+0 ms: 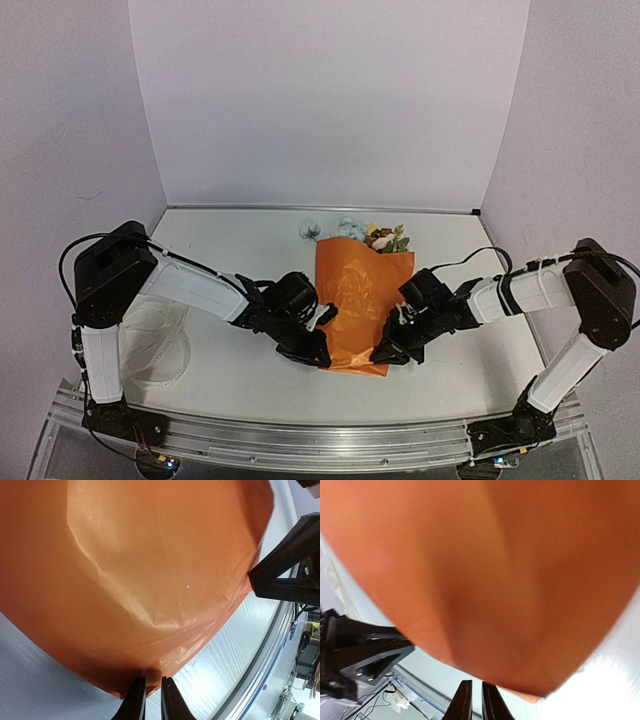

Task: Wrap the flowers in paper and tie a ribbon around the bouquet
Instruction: Press the fold line of the folded wrapping paper.

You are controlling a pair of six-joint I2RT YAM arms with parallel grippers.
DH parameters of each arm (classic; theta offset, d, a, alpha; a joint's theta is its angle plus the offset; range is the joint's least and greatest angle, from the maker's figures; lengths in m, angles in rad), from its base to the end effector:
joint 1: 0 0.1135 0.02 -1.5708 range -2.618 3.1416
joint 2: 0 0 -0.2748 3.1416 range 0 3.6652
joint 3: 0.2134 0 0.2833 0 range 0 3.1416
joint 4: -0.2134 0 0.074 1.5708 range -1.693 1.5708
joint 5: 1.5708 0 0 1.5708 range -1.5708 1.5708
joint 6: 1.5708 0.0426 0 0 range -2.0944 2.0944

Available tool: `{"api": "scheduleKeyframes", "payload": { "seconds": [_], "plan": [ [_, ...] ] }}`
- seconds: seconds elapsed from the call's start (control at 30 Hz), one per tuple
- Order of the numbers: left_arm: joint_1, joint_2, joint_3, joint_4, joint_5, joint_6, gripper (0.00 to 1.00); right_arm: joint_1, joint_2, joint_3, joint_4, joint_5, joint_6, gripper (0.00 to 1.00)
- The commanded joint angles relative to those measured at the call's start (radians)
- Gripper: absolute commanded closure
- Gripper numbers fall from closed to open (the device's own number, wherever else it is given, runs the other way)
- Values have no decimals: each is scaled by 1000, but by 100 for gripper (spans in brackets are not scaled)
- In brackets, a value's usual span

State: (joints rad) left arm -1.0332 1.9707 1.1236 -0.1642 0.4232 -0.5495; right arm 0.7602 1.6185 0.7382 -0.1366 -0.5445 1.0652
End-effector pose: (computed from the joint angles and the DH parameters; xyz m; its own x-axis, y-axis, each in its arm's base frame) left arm 0.1976 -0.3656 0.1032 -0.8374 0.4748 -0.2708 0.5364 0.6187 -0.5740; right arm 0.2122 0.2322 0.1188 -0.9869 0.0943 0.1307 0.1581 0.7220 0.6736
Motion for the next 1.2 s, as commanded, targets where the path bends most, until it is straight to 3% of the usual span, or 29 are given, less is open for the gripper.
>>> {"api": "scheduleKeyframes", "payload": {
  "seconds": [0.0,0.43,0.77,1.17],
  "plan": [
    [-2,18,0,-21,-29,7,87,24,-61,71,-12,-12,13,91],
    [-2,11,2,-18,-29,1,87,28,51,55,1,121,-95,92],
    [3,-24,35,-38,-27,11,82,27,84,-43,85,175,-67,93],
    [85,-3,89,93,157,-15,75,27,96,-59,87,158,-53,93]
  ]
}}
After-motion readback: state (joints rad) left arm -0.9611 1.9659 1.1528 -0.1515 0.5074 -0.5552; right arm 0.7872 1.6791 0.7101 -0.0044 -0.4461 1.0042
